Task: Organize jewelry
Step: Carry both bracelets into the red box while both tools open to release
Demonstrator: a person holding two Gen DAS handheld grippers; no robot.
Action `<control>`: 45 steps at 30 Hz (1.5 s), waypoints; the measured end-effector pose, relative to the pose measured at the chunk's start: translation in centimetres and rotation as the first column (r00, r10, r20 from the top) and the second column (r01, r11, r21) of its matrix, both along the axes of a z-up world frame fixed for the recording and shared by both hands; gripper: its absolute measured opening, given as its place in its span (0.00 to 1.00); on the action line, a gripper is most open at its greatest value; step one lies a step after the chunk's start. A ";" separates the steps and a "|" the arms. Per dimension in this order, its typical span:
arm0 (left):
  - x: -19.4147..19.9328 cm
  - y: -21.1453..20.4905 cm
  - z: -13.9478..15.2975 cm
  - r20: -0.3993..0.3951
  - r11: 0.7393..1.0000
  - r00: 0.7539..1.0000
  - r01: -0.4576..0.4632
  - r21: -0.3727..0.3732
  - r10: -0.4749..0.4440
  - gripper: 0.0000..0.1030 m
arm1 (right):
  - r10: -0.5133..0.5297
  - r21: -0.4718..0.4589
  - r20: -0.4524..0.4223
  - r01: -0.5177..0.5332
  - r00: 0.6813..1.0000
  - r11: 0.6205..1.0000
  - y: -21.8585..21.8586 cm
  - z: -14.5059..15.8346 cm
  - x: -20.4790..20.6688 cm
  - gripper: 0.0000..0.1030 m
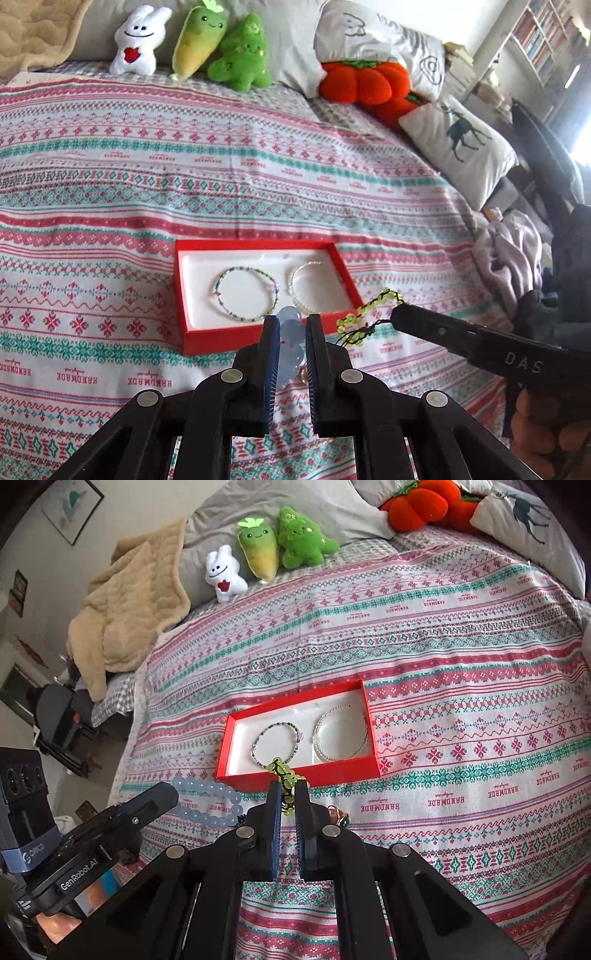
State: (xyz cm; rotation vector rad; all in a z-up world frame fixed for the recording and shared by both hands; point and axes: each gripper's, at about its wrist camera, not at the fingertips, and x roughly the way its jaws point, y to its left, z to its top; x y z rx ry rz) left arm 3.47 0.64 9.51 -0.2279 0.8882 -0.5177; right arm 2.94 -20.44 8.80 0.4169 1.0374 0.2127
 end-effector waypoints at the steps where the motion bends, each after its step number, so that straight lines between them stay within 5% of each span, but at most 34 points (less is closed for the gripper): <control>1: 0.2 -0.2 0.1 0.006 1.000 1.000 0.001 -0.004 -0.001 0.08 | -0.006 0.003 0.004 0.006 1.000 1.000 0.0 0.2 0.2 0.07; 17: 5.9 -3.6 -1.8 -0.009 0.996 1.000 0.022 -0.087 -0.022 0.08 | -0.102 0.057 -0.013 0.102 0.995 0.993 -1.8 -0.5 3.5 0.07; 26: 7.6 -3.4 -5.5 -0.039 0.989 0.997 -0.058 0.135 0.064 0.08 | -0.072 0.009 -0.052 0.072 0.996 0.997 -1.2 -2.7 5.4 0.07; 32: 7.6 -2.6 -6.3 -0.037 0.981 0.996 -0.073 0.178 0.081 0.09 | -0.022 0.025 -0.061 0.024 0.998 0.999 0.1 -3.6 6.3 0.07; 45: 7.2 -3.4 -5.9 -0.016 0.975 0.999 -0.033 0.220 0.038 0.09 | -0.066 -0.124 -0.099 0.054 0.993 0.991 -1.0 -5.9 7.4 0.07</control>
